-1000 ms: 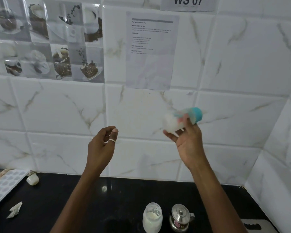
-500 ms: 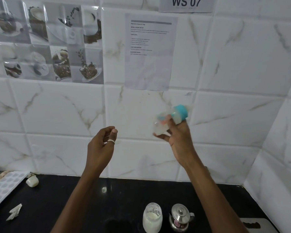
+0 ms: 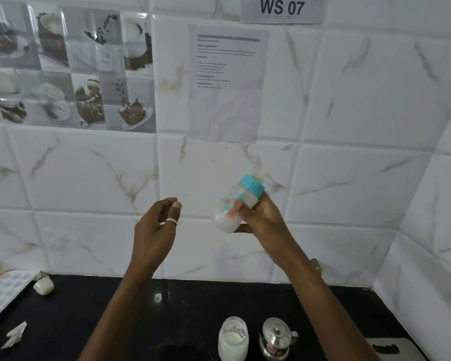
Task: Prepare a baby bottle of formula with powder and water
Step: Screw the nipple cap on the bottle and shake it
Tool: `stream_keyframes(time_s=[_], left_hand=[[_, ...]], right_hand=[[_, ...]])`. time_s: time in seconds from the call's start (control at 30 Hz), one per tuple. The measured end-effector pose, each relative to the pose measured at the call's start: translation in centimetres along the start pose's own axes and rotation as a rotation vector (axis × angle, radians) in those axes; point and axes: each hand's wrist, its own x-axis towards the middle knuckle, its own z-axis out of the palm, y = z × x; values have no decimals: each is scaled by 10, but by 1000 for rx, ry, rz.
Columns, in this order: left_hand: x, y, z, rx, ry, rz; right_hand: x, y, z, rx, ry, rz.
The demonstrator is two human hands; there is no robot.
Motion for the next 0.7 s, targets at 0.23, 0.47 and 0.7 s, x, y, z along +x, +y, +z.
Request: stream_keyframes(time_s=[0.23,0.47,0.7], left_hand=[[0,0,-2,9,9,0],[0,2,2,-3,-2,3],[2,2,-1,-9,10,-11]], right_hand=[[11,-11,-4,269,240,-126],[3,-10,3,107,60,-39],[7,-17,7,128,147,-102]])
